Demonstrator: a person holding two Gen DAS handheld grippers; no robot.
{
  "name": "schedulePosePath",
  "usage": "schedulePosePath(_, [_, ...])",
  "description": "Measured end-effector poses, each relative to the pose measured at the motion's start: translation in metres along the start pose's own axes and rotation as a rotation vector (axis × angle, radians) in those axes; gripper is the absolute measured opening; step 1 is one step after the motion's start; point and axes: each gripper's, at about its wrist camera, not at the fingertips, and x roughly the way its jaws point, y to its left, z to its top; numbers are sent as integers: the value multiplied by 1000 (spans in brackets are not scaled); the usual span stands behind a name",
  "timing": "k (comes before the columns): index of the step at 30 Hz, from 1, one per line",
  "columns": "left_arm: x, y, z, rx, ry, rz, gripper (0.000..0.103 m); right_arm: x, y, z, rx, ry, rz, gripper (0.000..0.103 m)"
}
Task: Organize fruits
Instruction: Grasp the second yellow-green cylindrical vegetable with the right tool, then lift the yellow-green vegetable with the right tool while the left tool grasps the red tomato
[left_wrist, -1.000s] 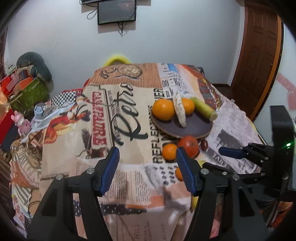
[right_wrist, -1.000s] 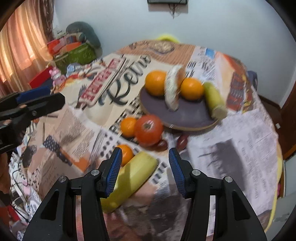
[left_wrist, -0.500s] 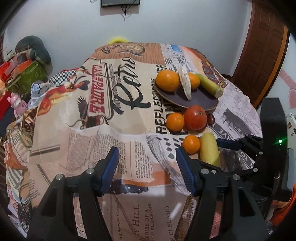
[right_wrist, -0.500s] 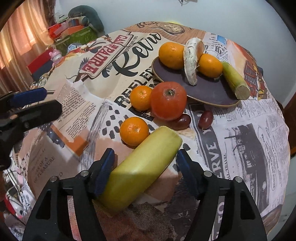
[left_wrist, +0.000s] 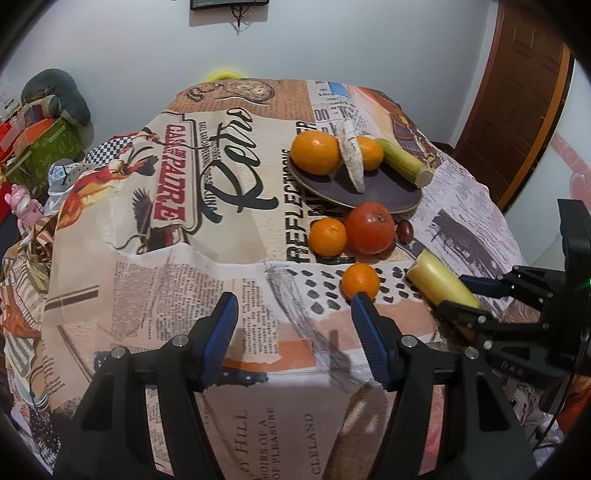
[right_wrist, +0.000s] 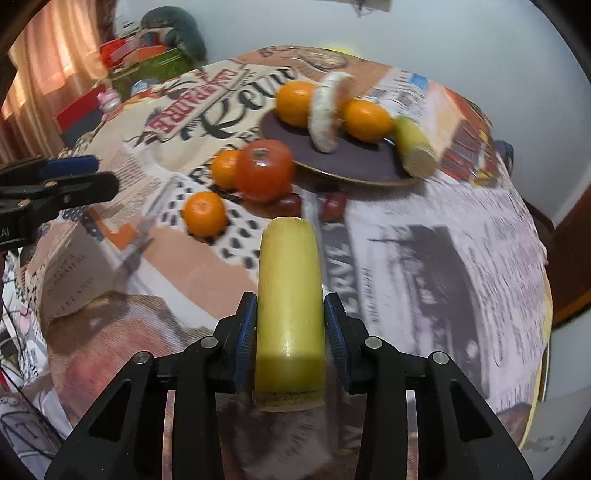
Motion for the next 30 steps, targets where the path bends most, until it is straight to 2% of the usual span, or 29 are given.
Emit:
schedulePosePath(10, [14,-21,10,32,25,-26,63,19,-10,14,52,25,62,35])
schedulePosePath(15, [25,-35,22,49,42,-50,63,12,-15,12,57,-6,43,35])
schedulePosePath(23, [50,-58,42,86,55,-72,63,-13,-47,21,126,-92,25,35])
schedulePosePath(30, [73,-69,56,97,63,-63,63,-24,-71,27,177,-143,12,35])
